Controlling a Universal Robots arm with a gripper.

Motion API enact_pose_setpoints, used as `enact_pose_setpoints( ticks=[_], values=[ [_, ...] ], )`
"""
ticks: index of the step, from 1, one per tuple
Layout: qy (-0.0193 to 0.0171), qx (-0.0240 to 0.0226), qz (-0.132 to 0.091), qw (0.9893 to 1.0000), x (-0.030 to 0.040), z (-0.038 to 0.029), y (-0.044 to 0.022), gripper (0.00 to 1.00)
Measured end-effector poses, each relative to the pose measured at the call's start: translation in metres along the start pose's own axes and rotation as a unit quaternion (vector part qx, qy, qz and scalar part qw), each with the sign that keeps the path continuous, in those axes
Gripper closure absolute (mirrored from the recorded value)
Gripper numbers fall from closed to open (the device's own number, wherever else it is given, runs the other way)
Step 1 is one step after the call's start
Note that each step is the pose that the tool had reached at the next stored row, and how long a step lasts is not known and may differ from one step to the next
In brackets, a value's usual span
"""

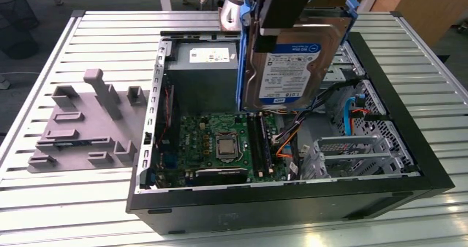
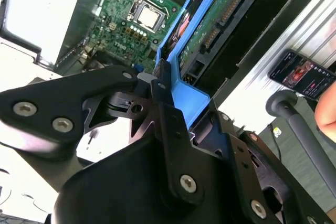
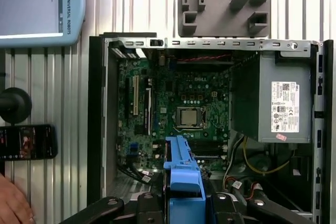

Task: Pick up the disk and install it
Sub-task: 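Insert the disk into the insertion slot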

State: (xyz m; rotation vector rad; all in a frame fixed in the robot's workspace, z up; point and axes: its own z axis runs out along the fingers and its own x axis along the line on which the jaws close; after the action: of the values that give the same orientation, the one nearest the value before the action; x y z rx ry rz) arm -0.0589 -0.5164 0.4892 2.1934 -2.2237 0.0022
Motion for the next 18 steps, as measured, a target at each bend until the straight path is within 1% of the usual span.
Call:
enact_pose_setpoints(
  ticks=[4, 6, 12, 14, 18],
  values=[
    [-0.002, 0.0001, 0.0, 1.0, 0.0093, 0.0037, -0.0011, 0.63],
    [-0.0024, 0.0, 0.0, 1.0, 0.012, 0.0055, -0.0016, 0.63],
    [-0.0023, 0.0, 0.0, 1.0, 0.0131, 0.0103, -0.0129, 0.63],
    [-0.0023, 0.0, 0.0, 1.0, 0.0132, 0.0107, -0.0141, 0.63],
    [-0.0023, 0.0, 0.0, 1.0, 0.0132, 0.0108, -0.0141, 0.63]
  ],
)
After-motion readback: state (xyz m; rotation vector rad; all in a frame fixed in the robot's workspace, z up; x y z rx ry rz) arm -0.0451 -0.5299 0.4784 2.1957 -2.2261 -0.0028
